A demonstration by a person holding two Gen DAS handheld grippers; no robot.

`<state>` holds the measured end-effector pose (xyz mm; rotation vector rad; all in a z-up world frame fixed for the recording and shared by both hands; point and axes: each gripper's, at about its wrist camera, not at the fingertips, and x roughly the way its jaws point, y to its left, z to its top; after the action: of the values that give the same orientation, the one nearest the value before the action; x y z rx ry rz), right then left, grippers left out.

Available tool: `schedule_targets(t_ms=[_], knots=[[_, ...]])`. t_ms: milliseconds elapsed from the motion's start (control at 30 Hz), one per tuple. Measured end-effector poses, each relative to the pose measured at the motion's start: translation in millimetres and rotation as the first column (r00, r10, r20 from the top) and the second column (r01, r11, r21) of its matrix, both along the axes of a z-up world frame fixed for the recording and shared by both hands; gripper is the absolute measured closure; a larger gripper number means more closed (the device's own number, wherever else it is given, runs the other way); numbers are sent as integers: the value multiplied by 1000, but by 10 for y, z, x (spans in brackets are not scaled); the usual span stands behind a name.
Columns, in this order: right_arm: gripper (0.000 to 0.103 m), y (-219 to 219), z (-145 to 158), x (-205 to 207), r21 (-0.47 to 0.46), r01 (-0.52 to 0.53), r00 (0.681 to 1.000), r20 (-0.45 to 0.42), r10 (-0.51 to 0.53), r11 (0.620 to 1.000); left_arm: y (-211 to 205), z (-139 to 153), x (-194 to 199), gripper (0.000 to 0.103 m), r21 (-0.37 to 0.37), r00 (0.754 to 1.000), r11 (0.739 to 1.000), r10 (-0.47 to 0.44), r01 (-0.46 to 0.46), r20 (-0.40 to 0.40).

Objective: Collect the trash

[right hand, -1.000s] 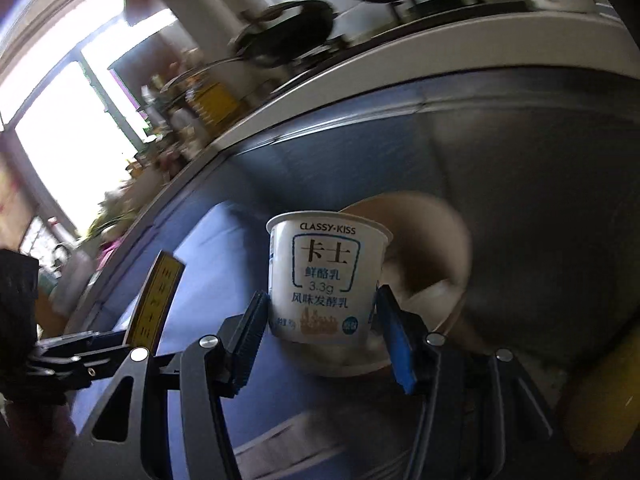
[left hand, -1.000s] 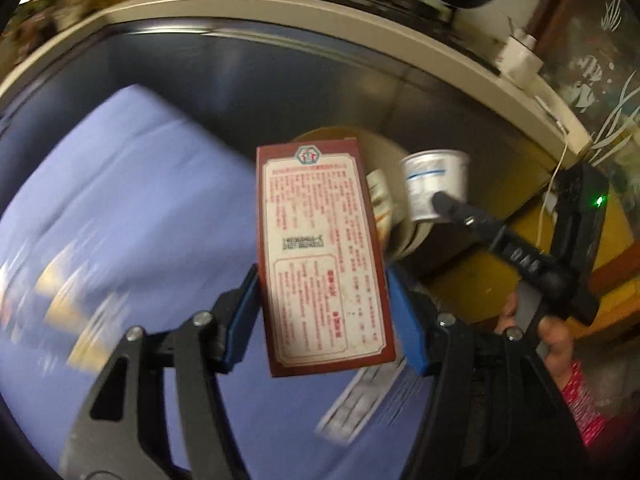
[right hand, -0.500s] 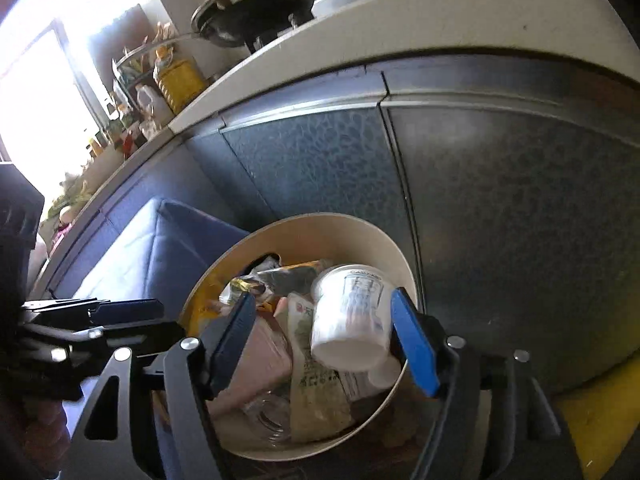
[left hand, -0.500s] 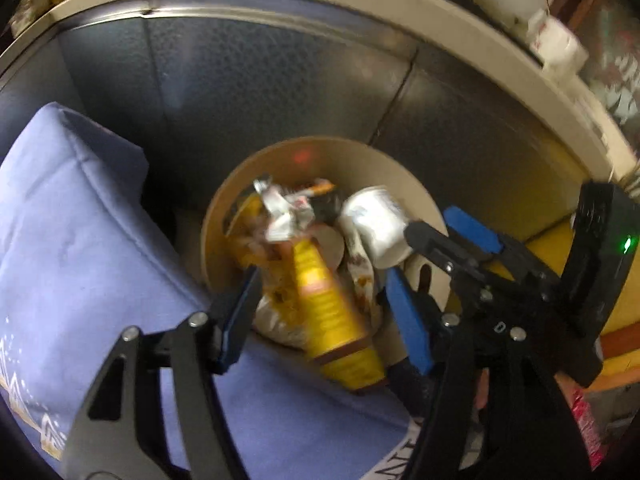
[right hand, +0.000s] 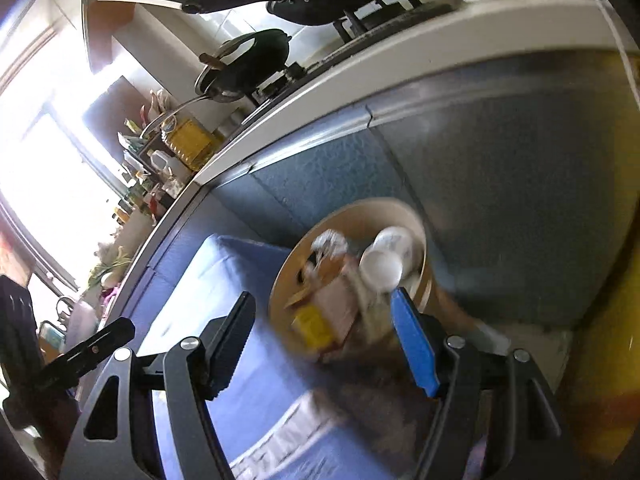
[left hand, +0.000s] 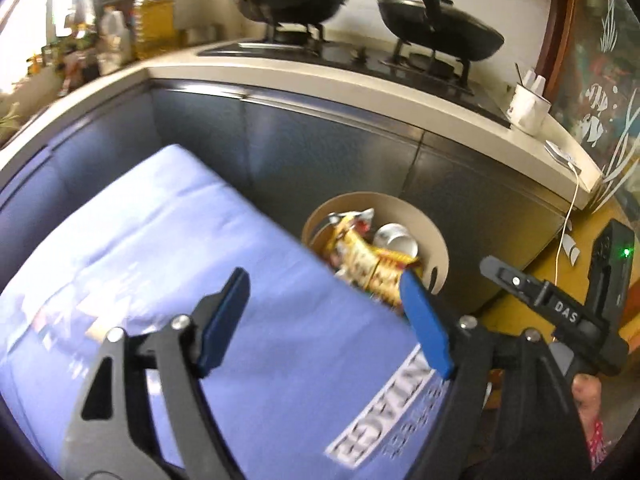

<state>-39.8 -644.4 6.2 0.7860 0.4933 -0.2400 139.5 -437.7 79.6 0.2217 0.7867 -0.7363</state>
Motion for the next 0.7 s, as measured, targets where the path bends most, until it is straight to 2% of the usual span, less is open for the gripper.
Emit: schedule_targets(t_ms=[233,367,533,700], knots=[[26,657,7,-268,14,-31,998,-46,32,999,651,36,-377,14,13,993,993,114,-115,38],[24,928,84,-350,4,-45,996,-71,46,999,887,61,-564,8,7,991,992,127,-127,39],[21,1161,203,-429,-12,-53,993,-102,52,999,1132,150,-777,6,-1,987,991,137,-137,87],[20,1340,338,-484,-36,-66,992,-112,62,997,1318,228,-844,6,-36,987,989,147,-145,64]])
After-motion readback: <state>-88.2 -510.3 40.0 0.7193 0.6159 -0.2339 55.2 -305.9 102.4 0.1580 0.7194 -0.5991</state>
